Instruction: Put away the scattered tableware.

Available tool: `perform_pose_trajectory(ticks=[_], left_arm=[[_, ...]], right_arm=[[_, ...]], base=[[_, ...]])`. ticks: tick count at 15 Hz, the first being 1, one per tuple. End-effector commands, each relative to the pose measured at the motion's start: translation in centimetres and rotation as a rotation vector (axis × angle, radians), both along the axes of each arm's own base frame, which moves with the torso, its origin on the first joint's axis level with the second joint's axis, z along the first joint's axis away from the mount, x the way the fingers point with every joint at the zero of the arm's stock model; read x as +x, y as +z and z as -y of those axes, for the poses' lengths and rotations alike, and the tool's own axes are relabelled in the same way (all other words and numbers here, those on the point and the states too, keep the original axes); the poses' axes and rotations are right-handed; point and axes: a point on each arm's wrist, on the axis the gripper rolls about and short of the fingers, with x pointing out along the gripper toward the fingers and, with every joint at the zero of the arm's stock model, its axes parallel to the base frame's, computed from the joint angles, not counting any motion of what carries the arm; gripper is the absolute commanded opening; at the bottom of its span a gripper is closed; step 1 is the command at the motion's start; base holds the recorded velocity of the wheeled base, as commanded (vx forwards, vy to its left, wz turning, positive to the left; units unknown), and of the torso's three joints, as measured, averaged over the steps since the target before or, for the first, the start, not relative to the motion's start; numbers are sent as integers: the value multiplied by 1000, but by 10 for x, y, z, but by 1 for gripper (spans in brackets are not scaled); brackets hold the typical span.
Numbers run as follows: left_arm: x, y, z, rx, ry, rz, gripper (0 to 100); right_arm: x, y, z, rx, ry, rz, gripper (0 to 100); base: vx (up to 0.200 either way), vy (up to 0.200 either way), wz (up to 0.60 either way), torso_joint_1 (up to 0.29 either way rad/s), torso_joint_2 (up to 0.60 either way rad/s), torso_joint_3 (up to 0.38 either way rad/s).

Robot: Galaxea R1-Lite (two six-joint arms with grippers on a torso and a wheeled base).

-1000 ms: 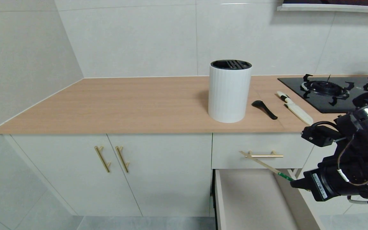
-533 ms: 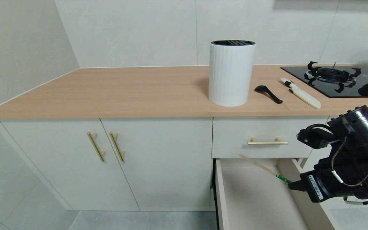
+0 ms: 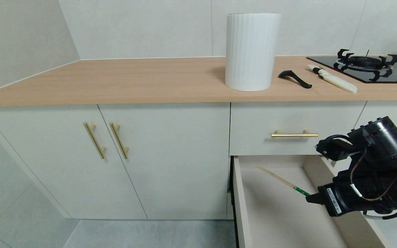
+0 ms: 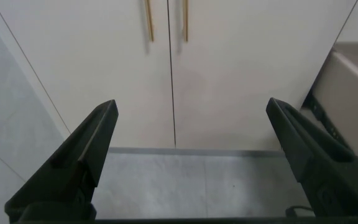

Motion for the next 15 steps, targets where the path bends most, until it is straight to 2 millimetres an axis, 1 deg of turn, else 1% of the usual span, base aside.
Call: perform_pose_trajectory(ticks=[1,3,8,9,11,13,15], left_arm=[[0,0,0,0,1,-1,100],[0,0,0,0,1,-1,100],[0,0,0,0,1,-1,100],[0,0,0,0,1,-1,100],[0,0,0,0,1,-1,100],[0,0,0,0,1,-1,100],[0,0,0,0,1,-1,100]], right_arm=[[2,-5,-1,-8,1,-16,0],[3,-6,-1,-10,1,-20,0],[4,-8,-2,-12,0,-26,0],[8,-10,-4,-7,-3,-21,0],[21,-24,-10,-18,-6,-40,0],[38,-45,-21,-38,-18,-65,0],[58,-70,-31,-44,-120,-63,0]], base=[[0,0,0,-56,403,281],[0,0,0,-27,178,149],[0,0,0,-6,24,18],[0,0,0,0,0,0],[0,0,0,0,0,0],[0,0,0,0,0,0],[0,0,0,0,0,0]])
